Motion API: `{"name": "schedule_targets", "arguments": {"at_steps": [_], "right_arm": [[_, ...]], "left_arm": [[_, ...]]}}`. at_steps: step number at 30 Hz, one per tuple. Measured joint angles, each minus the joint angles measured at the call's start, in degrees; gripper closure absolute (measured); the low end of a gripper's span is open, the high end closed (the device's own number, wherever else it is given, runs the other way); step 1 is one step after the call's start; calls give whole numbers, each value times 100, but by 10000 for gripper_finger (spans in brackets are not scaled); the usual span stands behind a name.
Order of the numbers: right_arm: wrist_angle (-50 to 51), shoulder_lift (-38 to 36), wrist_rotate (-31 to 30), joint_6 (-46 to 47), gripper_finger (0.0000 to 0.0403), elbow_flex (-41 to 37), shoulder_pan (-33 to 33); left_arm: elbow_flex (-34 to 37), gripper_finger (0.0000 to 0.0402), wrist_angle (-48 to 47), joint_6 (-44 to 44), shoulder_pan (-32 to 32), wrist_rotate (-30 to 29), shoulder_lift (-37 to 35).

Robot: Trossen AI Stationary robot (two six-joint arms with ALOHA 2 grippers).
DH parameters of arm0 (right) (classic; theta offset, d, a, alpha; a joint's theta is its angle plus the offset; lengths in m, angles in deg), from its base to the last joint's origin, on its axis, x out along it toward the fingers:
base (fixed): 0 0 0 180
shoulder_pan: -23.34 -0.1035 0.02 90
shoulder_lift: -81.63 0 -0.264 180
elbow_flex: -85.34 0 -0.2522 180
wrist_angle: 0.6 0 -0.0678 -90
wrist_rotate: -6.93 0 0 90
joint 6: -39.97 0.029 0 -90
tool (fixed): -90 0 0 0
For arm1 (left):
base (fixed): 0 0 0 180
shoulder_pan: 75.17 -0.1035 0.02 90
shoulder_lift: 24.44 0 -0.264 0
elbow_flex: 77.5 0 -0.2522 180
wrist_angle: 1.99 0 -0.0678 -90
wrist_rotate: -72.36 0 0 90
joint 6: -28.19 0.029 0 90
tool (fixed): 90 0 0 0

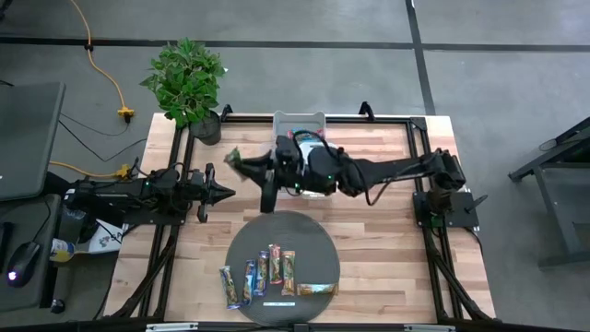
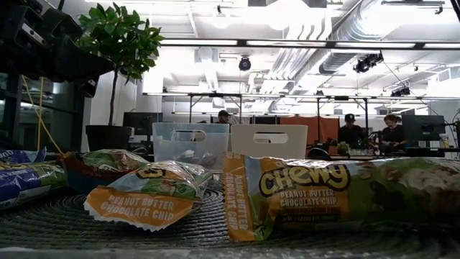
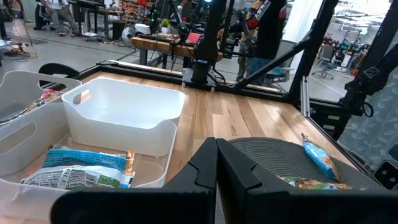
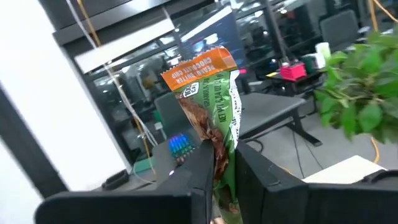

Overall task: Pick and place Granola Bars by type
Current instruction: Put the yellow granola bar into the transparent bin

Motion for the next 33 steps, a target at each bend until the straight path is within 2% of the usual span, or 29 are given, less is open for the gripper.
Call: {"name": "schedule_targets", "arguments": {"at_steps": [4, 9, 12, 21, 27, 33], "right_arm": [[120, 2, -232, 128, 366, 0, 193], [884, 2, -1202, 1284, 368, 0, 467], [1490, 2, -1540, 2102, 365, 0, 670], [2747, 201, -1504, 3169, 371, 0, 1197], [2876, 619, -1483, 4043, 369, -2, 1366], [2922, 1145, -1210, 4984, 369, -2, 1421]], "left_arm": [[2, 401, 0, -1, 1, 0, 1], [2, 401, 2, 0, 2, 0, 1], [1, 401, 2, -1, 2, 0, 2], [1, 401, 2, 0, 0, 0, 2], [0, 401, -4, 0, 2, -7, 0], [1, 401, -7, 0, 0, 0, 0]]}}
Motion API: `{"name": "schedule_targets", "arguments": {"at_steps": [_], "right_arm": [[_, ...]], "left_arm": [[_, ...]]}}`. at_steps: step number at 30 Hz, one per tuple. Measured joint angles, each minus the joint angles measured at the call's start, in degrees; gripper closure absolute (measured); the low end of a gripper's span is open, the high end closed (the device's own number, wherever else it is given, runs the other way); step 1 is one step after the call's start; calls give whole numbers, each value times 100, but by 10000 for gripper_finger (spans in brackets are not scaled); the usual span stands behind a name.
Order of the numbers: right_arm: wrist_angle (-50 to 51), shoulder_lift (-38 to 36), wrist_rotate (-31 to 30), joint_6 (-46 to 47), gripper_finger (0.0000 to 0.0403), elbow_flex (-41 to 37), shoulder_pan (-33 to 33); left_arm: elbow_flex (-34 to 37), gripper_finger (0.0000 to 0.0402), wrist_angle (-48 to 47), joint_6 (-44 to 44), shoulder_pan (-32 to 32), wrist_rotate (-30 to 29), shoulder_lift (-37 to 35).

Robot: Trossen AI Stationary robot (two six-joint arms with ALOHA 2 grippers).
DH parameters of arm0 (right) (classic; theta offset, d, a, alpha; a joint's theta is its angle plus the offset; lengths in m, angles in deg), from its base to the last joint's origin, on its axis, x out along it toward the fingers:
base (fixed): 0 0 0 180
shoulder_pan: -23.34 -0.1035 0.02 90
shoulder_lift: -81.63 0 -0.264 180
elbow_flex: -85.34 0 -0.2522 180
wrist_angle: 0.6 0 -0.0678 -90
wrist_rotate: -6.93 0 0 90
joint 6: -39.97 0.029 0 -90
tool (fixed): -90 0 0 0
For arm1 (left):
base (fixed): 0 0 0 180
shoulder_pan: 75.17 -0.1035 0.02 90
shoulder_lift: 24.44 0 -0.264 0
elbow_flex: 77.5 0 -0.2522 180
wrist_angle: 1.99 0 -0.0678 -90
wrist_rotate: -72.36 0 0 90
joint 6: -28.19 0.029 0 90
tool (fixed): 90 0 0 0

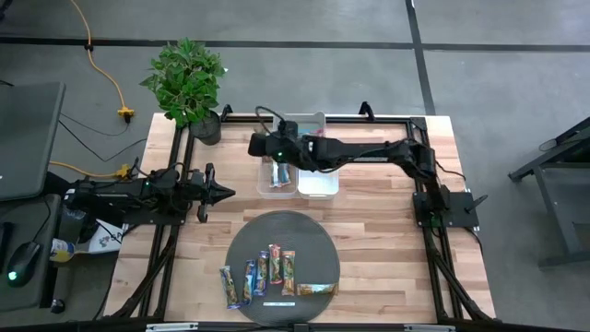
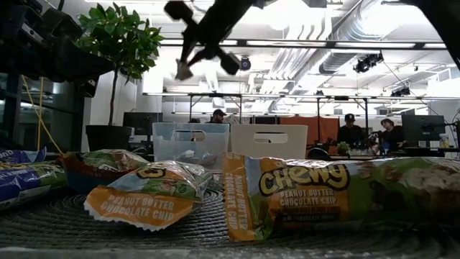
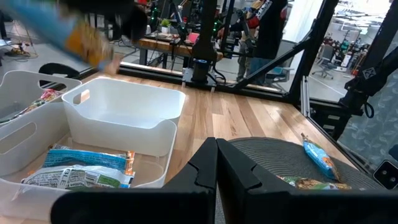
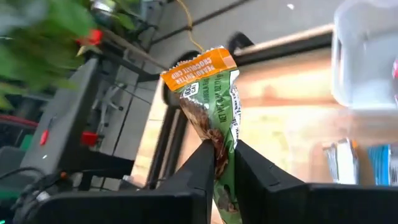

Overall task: Pick and place Granola Bars by type
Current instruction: Put the yellow granola bar into the transparent bin

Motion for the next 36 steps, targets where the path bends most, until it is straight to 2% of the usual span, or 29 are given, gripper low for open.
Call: {"name": "schedule_targets", "arguments": {"at_steps": [7, 16, 36], "right_arm": [[177, 318, -46, 655, 374, 0, 2], [1422, 365, -304, 1502, 376, -4, 0], [2306, 626, 20, 1673, 371, 2, -42]], "left_arm": [[0, 401, 0, 0, 1, 0, 0], [0, 401, 0, 0, 0, 0, 0], [1, 401, 2, 0, 0, 0, 0]]}}
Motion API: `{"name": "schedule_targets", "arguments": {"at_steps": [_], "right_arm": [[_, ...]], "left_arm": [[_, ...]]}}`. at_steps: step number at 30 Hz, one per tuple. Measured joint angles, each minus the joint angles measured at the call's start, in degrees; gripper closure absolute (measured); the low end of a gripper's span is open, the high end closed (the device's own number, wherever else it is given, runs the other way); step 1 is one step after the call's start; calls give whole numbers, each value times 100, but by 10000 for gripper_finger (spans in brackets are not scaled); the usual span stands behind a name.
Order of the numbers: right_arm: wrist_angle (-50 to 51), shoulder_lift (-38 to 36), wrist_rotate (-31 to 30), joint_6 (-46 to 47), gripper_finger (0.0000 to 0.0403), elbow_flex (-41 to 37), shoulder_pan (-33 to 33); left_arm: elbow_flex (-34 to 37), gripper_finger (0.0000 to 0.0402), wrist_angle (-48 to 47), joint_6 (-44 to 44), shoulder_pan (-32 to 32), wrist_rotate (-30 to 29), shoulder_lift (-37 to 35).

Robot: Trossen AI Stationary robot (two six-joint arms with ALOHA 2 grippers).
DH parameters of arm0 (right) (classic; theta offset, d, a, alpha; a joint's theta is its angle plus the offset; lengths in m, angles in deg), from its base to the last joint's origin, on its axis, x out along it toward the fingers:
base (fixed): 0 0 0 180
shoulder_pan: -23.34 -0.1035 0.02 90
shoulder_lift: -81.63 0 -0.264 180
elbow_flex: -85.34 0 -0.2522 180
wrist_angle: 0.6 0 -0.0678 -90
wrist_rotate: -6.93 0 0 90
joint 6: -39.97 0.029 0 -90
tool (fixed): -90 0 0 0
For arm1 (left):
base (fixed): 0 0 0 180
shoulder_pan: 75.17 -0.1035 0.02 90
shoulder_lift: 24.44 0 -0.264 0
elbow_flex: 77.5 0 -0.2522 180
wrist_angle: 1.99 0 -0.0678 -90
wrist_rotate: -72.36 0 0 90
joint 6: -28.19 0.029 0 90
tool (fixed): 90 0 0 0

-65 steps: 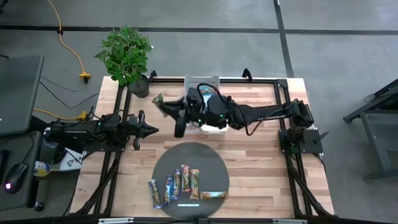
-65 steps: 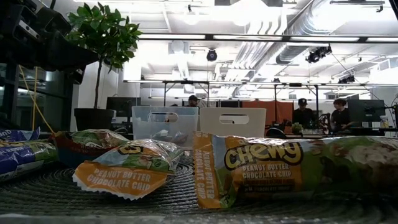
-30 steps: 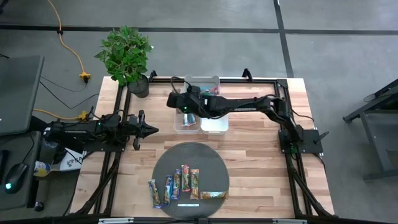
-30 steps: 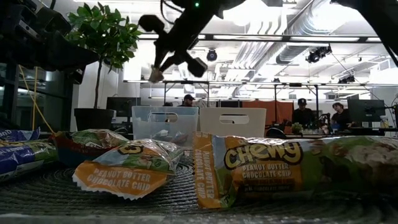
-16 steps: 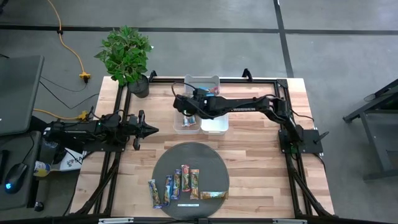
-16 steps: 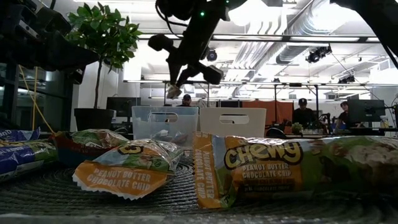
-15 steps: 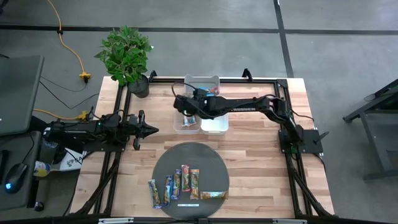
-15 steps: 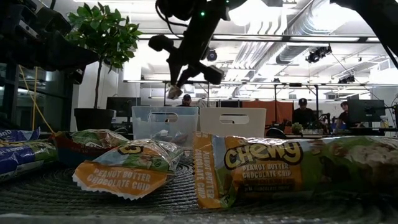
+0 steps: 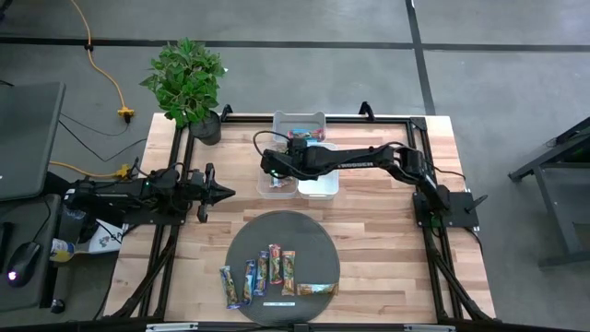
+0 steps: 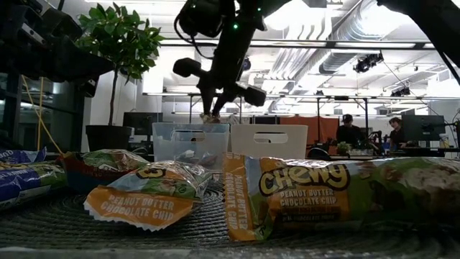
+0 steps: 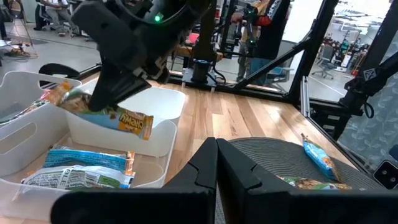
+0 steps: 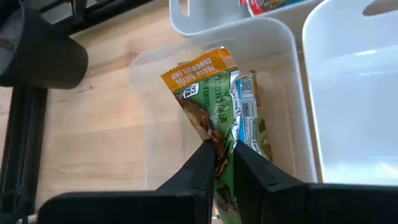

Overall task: Pick and place Granola Bars by type
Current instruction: Put the yellow granola bar into the transparent bin

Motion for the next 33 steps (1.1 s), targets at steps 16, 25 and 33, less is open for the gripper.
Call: {"name": "schedule_targets", "arguments": {"at_steps": [16, 25, 33], "right_arm": [[83, 89, 172, -17, 300, 0, 29], [75, 89, 212, -178, 266, 0, 38], [-223, 63, 315, -882, 260, 0, 38]], "left_arm": [[-2, 401, 2, 0, 2, -2, 0], [-2, 401, 2, 0, 0, -2, 0], [-2, 401, 4, 0, 1, -2, 2]]}}
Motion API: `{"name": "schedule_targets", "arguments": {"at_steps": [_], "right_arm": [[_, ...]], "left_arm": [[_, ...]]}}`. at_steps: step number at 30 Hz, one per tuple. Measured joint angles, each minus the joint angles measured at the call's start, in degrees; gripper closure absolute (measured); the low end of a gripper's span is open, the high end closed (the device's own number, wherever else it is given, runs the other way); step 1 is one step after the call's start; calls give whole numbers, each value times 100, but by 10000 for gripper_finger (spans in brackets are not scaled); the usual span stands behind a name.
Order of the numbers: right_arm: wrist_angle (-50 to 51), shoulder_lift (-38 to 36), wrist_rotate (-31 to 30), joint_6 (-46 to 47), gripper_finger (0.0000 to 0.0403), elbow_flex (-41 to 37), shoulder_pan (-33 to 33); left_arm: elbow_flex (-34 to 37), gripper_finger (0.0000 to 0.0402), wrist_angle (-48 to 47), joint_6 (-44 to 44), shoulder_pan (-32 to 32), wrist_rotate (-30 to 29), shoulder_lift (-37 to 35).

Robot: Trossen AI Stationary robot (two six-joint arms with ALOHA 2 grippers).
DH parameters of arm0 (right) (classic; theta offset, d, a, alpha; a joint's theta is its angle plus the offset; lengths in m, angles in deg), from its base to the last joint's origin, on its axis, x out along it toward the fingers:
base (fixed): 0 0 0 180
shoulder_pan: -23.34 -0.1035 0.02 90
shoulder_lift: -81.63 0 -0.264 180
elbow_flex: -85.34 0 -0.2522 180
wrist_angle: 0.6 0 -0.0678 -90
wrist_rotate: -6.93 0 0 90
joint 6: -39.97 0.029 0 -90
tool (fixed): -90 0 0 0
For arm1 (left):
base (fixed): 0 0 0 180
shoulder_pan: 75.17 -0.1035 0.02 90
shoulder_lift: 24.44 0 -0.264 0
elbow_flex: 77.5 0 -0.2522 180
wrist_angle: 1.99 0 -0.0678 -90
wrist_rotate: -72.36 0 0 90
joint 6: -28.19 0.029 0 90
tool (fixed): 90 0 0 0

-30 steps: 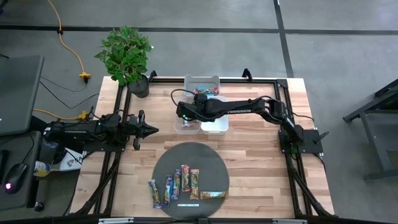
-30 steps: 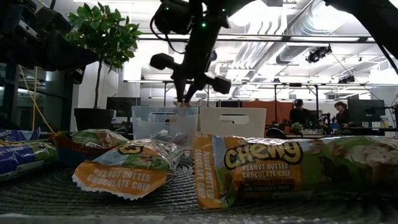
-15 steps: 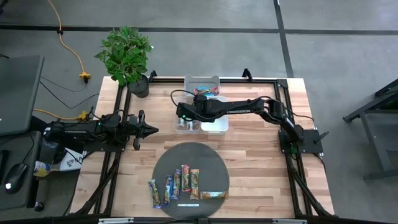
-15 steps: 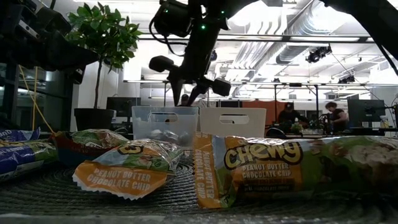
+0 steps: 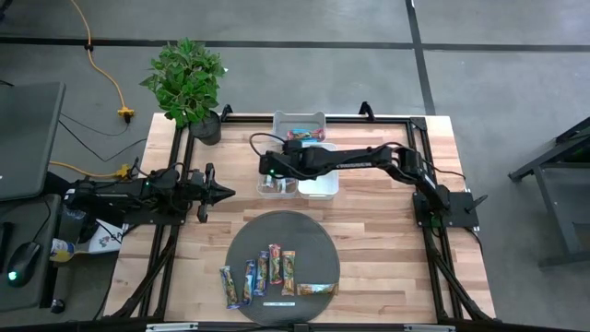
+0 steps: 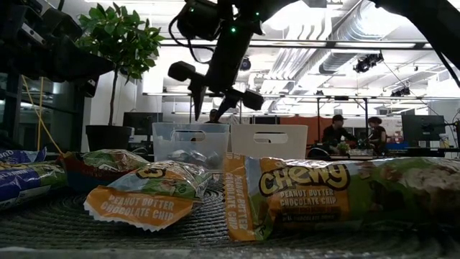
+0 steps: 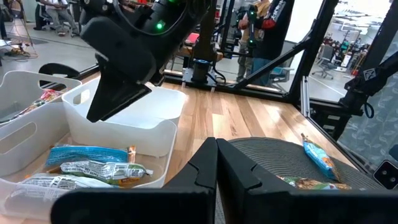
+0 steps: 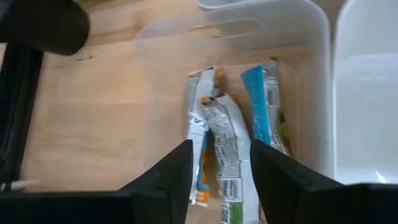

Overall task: Pick and place Granola Bars by type
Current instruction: Put the yellow granola bar into the transparent bin

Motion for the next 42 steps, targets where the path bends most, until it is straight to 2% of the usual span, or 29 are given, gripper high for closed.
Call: {"name": "schedule_targets", "arguments": {"at_steps": [5, 11, 18, 22, 30, 42], "right_arm": [[-217, -119, -81, -922, 261, 22, -2], [-269, -488, 55, -2465, 262, 24, -10], [-254, -1279, 404, -3838, 263, 24, -160], [-251, -1750, 892, -4362, 263, 24, -277], [-131, -2420, 2195, -4388, 263, 24, -634], [712, -2537, 2834, -4177, 263, 24, -1683]], "left_arm": [[1, 401, 0, 0, 1, -1, -1], [2, 401, -4, 0, -1, 3, 0], [0, 401, -11, 0, -1, -1, 0], [0, 401, -13, 0, -1, -3, 0], [1, 401, -15, 0, 0, -3, -2], [2, 401, -17, 0, -1, -3, -2]]}}
